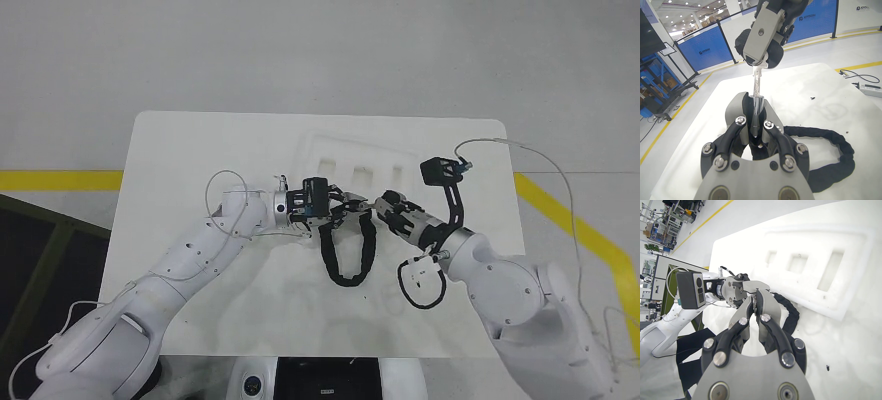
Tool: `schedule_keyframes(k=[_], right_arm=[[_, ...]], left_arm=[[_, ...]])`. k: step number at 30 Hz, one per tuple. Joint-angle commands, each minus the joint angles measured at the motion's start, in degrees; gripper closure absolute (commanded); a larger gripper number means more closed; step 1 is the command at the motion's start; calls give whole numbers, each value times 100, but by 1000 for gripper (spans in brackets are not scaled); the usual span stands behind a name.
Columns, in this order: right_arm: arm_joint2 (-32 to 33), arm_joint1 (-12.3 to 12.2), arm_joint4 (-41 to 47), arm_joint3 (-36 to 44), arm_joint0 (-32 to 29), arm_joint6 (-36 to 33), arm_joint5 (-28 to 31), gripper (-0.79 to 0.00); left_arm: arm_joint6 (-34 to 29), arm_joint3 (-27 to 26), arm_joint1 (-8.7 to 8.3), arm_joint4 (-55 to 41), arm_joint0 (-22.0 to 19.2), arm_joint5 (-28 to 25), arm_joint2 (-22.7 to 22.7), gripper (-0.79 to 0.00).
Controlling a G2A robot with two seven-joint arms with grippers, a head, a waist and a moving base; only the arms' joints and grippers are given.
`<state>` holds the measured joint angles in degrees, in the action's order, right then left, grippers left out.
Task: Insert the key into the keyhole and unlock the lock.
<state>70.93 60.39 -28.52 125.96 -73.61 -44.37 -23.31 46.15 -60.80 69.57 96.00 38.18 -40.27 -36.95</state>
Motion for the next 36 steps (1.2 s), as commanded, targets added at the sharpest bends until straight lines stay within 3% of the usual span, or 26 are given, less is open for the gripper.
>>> schedule_keyframes(k=[1,13,16,22,23,26,32,36], right_arm=[[-43,8,-32,-13,41,1,-20,0],[-295,62,-207,-227,286,-24,-70,0],[-283,76,-156,-219,300,28,-74,-243],[-157,78,-24,-80,250,51,127,-529],[-121,75,-2,-53,227,44,172,-548],[-4,55,-19,12,142,-30,311,-468],[153,33,-19,31,12,-92,518,-194],[181,31,-31,64,-4,-76,656,-52]], left_arm=[[-22,-7,4,8,4,-5,-10,0],[-110,-38,30,32,27,-47,-77,0],[-112,-32,32,28,33,-57,-103,0],[-115,-9,40,6,55,-68,-151,0],[-114,-2,41,-4,59,-70,-162,0],[-115,7,41,-13,66,-76,-194,0],[-112,-2,38,-9,96,-73,-251,0],[-127,-5,38,4,116,-76,-279,0]])
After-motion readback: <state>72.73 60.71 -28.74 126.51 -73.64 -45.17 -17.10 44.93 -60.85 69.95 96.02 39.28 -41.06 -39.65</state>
